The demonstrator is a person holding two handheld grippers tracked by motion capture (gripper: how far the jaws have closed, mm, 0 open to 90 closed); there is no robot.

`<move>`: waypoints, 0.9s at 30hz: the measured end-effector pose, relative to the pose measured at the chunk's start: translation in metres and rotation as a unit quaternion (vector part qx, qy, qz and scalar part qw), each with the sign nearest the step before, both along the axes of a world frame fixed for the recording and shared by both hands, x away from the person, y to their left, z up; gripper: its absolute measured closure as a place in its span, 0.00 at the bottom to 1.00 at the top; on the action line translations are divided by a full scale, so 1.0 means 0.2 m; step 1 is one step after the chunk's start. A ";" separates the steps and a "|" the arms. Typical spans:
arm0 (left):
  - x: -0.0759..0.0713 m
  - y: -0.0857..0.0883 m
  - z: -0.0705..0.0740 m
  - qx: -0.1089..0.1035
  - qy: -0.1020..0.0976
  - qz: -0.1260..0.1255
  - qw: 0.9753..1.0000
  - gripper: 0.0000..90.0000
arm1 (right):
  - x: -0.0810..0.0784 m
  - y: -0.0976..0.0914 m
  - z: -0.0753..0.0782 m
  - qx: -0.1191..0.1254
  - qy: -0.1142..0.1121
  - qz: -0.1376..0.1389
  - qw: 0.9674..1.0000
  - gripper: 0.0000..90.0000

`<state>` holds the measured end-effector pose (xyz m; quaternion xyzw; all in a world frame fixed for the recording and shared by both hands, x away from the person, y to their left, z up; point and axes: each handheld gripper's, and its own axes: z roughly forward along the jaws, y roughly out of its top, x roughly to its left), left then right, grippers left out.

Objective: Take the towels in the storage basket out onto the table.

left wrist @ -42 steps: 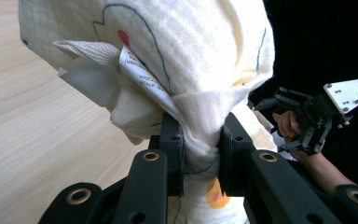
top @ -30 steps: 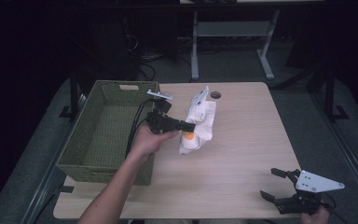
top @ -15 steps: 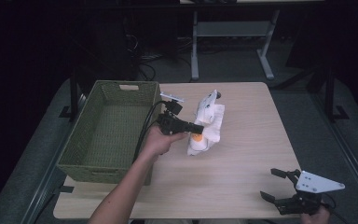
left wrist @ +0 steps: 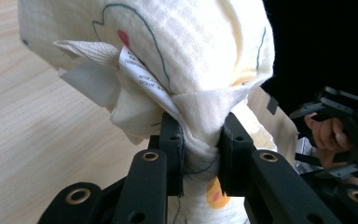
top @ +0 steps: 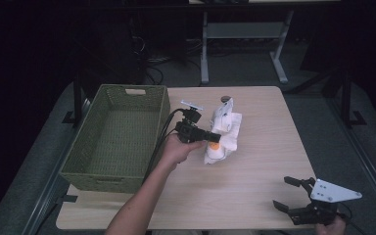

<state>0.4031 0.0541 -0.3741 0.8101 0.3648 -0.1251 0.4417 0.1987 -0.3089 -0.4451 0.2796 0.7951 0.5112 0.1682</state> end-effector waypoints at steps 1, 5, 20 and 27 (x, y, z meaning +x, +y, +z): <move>0.00 -0.01 -0.01 0.000 0.002 0.003 1.000 0.83 | 0.00 0.00 0.00 0.000 0.000 0.000 1.000 0.15; 0.00 -0.05 -0.04 0.008 0.004 0.006 1.000 0.83 | 0.00 0.00 0.00 -0.001 0.000 0.002 1.000 0.15; 0.03 -0.11 -0.18 0.066 0.019 0.041 0.997 0.82 | 0.00 0.00 0.00 -0.002 -0.004 0.004 1.000 0.15; 0.01 -0.18 -0.22 0.092 0.007 0.043 0.995 0.77 | -0.01 0.00 0.00 -0.002 -0.001 0.005 1.000 0.15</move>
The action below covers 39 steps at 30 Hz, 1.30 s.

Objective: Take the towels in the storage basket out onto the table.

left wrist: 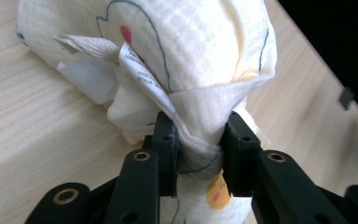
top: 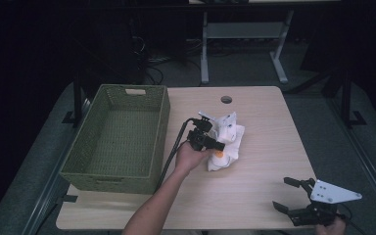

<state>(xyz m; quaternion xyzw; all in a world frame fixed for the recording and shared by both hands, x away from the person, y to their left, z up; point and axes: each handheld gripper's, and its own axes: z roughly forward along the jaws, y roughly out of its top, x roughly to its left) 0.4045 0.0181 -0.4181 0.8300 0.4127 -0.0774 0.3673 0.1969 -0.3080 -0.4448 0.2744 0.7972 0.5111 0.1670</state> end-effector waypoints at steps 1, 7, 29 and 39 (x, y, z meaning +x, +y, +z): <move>0.00 0.00 0.00 0.000 -0.003 0.000 1.000 0.76 | 0.00 0.00 0.00 0.000 0.001 0.000 1.000 0.15; -0.01 -0.02 0.00 0.006 -0.019 0.000 1.000 0.61 | 0.00 0.00 0.00 -0.001 -0.001 0.002 1.000 0.15; -0.14 0.04 0.05 -0.002 -0.077 -0.019 0.997 0.48 | 0.01 0.00 -0.01 -0.008 0.006 0.001 1.000 0.15; -0.23 0.11 0.07 -0.007 -0.108 -0.037 0.993 0.43 | 0.01 0.01 -0.01 -0.012 0.009 -0.002 1.000 0.15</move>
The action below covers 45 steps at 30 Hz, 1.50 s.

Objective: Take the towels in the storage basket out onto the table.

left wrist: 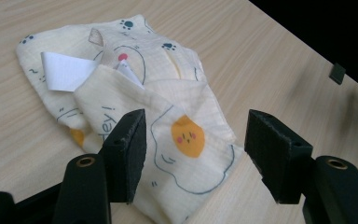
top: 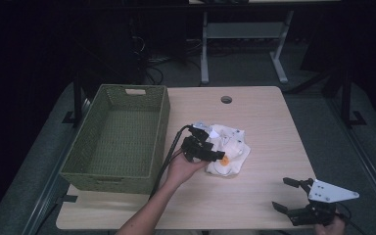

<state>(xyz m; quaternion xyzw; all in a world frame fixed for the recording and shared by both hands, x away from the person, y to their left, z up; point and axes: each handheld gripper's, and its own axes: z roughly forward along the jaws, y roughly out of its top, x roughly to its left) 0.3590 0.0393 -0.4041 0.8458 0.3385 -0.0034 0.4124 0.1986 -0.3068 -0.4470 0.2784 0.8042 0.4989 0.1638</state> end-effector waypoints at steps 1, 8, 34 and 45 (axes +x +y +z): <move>0.00 0.00 0.00 0.000 0.000 0.000 1.000 0.42 | 0.00 0.00 0.00 0.000 0.000 0.000 1.000 0.15; -0.09 0.05 0.00 -0.008 -0.012 -0.015 1.000 0.40 | 0.00 0.00 0.00 0.000 0.000 -0.001 1.000 0.15; -0.29 0.20 -0.06 -0.018 -0.041 -0.024 0.999 0.37 | 0.00 0.00 -0.02 -0.008 0.006 -0.006 1.000 0.15; -0.41 0.27 -0.08 -0.031 -0.055 -0.022 0.998 0.36 | -0.01 0.00 -0.02 -0.009 0.006 -0.009 1.000 0.15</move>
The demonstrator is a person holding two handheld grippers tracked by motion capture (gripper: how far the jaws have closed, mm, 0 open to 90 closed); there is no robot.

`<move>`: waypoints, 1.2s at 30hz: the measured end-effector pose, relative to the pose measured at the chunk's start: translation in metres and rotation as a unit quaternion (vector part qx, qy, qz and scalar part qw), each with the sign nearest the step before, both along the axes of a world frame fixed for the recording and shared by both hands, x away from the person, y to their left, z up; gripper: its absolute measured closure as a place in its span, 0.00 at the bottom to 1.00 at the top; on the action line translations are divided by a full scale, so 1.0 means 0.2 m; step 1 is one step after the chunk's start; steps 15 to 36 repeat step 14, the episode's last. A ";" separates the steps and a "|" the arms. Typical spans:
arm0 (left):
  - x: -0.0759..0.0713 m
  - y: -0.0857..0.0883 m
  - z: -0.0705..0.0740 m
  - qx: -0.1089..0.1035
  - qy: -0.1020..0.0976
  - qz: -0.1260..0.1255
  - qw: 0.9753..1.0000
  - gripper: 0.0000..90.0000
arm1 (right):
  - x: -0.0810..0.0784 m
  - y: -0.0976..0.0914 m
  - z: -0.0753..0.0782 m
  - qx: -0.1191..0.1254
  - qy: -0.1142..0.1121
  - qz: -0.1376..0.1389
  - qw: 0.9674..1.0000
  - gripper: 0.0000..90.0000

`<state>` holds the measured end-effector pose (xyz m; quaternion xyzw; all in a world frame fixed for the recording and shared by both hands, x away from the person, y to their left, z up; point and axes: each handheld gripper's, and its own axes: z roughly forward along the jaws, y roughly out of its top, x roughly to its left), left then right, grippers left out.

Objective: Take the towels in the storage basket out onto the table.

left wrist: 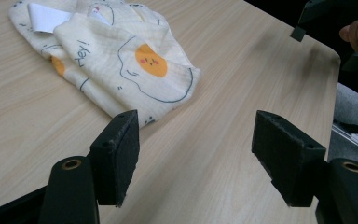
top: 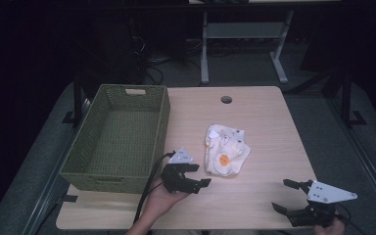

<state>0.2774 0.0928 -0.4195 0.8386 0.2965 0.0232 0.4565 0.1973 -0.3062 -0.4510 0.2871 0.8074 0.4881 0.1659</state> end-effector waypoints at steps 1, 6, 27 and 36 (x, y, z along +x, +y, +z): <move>-0.01 0.00 0.00 -0.005 0.002 0.002 1.000 0.36 | 0.00 0.00 0.00 -0.001 0.000 0.000 1.000 0.15; -0.05 0.03 -0.04 -0.017 0.001 0.004 1.000 0.35 | -0.01 0.00 0.00 0.000 0.003 -0.001 1.000 0.15; -0.09 0.03 -0.08 -0.011 0.001 0.004 1.000 0.34 | -0.02 0.01 0.00 0.002 0.001 0.003 1.000 0.15; -0.09 0.03 -0.08 -0.011 0.001 0.004 1.000 0.34 | -0.02 0.01 0.00 0.002 0.001 0.003 1.000 0.15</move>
